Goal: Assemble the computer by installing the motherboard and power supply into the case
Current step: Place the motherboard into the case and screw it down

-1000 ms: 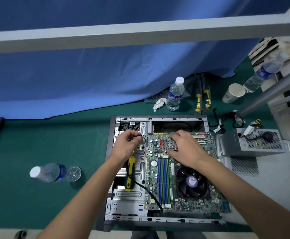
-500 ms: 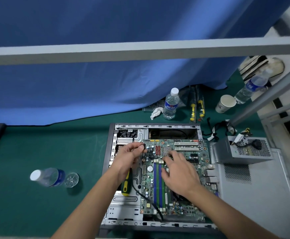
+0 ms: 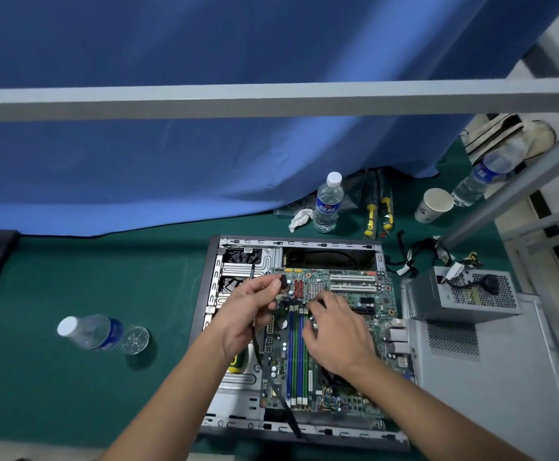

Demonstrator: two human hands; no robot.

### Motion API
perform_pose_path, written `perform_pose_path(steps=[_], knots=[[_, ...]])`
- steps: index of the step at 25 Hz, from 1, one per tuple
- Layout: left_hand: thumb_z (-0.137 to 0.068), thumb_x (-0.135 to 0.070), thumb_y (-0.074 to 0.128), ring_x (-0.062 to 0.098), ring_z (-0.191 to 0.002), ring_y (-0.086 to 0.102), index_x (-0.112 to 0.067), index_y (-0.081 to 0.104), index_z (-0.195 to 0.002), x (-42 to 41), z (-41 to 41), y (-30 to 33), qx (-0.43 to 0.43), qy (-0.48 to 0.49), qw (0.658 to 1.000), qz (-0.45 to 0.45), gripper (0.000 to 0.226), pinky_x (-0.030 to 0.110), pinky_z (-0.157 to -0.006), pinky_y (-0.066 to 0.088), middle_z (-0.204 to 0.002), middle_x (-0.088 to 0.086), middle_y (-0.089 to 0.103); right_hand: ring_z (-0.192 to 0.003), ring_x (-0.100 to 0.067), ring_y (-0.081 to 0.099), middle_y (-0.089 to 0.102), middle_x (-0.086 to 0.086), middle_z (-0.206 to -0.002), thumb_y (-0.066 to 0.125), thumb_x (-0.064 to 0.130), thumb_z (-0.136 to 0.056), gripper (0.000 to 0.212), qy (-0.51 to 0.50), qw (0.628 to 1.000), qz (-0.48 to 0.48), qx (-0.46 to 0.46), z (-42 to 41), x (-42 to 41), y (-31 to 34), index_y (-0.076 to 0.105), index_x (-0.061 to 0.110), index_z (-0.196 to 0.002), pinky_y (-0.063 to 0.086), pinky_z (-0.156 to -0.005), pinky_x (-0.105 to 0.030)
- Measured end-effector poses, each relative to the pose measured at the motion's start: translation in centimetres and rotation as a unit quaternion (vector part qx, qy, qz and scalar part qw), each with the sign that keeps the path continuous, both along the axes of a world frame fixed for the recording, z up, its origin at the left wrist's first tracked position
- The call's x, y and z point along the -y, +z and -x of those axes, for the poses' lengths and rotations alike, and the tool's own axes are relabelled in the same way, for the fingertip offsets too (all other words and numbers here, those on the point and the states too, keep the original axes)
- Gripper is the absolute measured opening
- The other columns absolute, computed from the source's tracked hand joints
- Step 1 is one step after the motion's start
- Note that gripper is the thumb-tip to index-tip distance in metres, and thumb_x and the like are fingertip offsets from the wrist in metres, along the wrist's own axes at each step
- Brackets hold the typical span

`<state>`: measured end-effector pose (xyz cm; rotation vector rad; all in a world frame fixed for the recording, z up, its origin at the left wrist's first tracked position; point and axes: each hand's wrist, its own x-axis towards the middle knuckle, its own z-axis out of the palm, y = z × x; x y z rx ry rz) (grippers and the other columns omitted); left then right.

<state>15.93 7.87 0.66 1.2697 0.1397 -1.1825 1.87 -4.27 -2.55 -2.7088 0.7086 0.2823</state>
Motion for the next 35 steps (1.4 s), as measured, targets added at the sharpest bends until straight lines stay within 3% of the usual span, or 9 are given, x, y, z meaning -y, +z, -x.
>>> perform_pose_path(steps=[4,9,12,16,19,23,25,31,35], knots=[[-0.080,-0.015,0.075,0.004,-0.055,0.051,-0.017,0.076,-0.100,-0.5,0.6,-0.1,0.034,-0.015,0.999,0.015,0.020,0.015,-0.043,0.038,-0.091,0.003,0.069,-0.113,-0.010,0.048,0.053,0.007,-0.125,0.032,0.048,-0.096,0.048,0.004,0.997,-0.021,0.067,0.2,-0.2,0.0,0.053,0.024,-0.132,0.049,-0.091,-0.030],[-0.088,-0.010,0.070,0.009,-0.069,0.062,-0.021,0.075,-0.087,-0.1,1.9,-0.4,0.216,-0.078,0.971,-0.070,0.013,0.019,-0.063,0.051,-0.082,0.006,0.071,-0.102,-0.001,0.052,0.057,0.017,-0.109,0.040,0.059,-0.096,0.045,-0.035,0.959,-0.167,0.227,1.2,0.4,1.0,0.059,0.027,-0.120,0.044,-0.086,-0.020],[-0.090,-0.010,0.069,0.013,-0.076,0.061,-0.014,0.073,-0.093,0.5,3.0,-0.6,0.286,-0.118,0.948,-0.078,0.007,0.027,-0.072,0.053,-0.088,0.010,0.068,-0.082,-0.004,0.058,0.062,0.013,-0.095,0.055,0.040,-0.097,0.025,-0.060,0.949,-0.173,0.257,1.2,0.6,1.1,0.066,0.020,-0.109,0.050,-0.073,-0.024],[-0.094,-0.012,0.065,0.011,-0.070,0.053,-0.009,0.071,-0.093,-0.3,3.2,-0.7,0.266,-0.132,0.952,-0.079,0.006,0.025,-0.067,0.048,-0.079,0.005,0.062,-0.084,-0.009,0.059,0.065,0.008,-0.097,0.057,0.024,-0.098,0.015,-0.050,0.955,-0.149,0.249,1.3,0.2,0.8,0.065,0.016,-0.108,0.051,-0.075,-0.030],[-0.099,-0.014,0.057,0.006,-0.063,0.053,-0.012,0.066,-0.087,-0.1,3.3,-0.4,0.245,-0.157,0.952,-0.097,0.016,0.018,-0.059,0.046,-0.073,-0.004,0.064,-0.092,-0.011,0.061,0.067,0.005,-0.104,0.051,0.031,-0.100,0.023,-0.032,0.959,-0.145,0.240,1.3,0.2,0.7,0.064,0.017,-0.113,0.052,-0.081,-0.032],[-0.102,-0.023,0.050,0.007,-0.050,0.046,-0.010,0.060,-0.093,-1.0,2.5,-0.4,0.016,0.030,0.998,-0.061,0.019,0.018,-0.042,0.037,-0.064,-0.002,0.056,-0.091,-0.008,0.062,0.066,0.009,-0.104,0.030,0.056,-0.097,0.049,-0.019,0.968,-0.141,0.205,1.2,0.2,0.7,0.059,0.023,-0.120,0.052,-0.083,-0.030],[-0.102,-0.019,0.051,0.006,-0.048,0.045,-0.005,0.060,-0.102,-1.8,1.8,-0.5,-0.008,0.088,0.994,-0.058,0.017,0.017,-0.038,0.035,-0.066,-0.003,0.059,-0.084,-0.007,0.062,0.064,0.012,-0.095,0.032,0.055,-0.098,0.044,0.000,0.977,-0.109,0.184,1.2,0.2,0.5,0.058,0.025,-0.117,0.054,-0.079,-0.031],[-0.101,-0.006,0.051,0.004,-0.054,0.061,-0.008,0.062,-0.102,-1.5,0.1,-1.4,0.197,0.062,0.963,-0.173,0.011,0.016,-0.045,0.047,-0.085,0.006,0.064,-0.073,-0.005,0.057,0.058,0.015,-0.085,0.031,0.051,-0.100,0.039,0.009,0.980,-0.069,0.185,1.1,-0.1,0.1,0.059,0.025,-0.107,0.056,-0.070,-0.031],[-0.103,-0.003,0.045,0.009,-0.063,0.064,-0.002,0.065,-0.114,-0.2,-1.8,-2.4,0.222,0.005,0.958,-0.183,0.023,0.021,-0.063,0.057,-0.080,0.006,0.066,-0.072,-0.003,0.056,0.054,0.018,-0.085,0.033,0.049,-0.100,0.037,0.012,0.981,-0.059,0.185,0.9,-0.3,0.2,0.061,0.025,-0.103,0.055,-0.067,-0.028]])
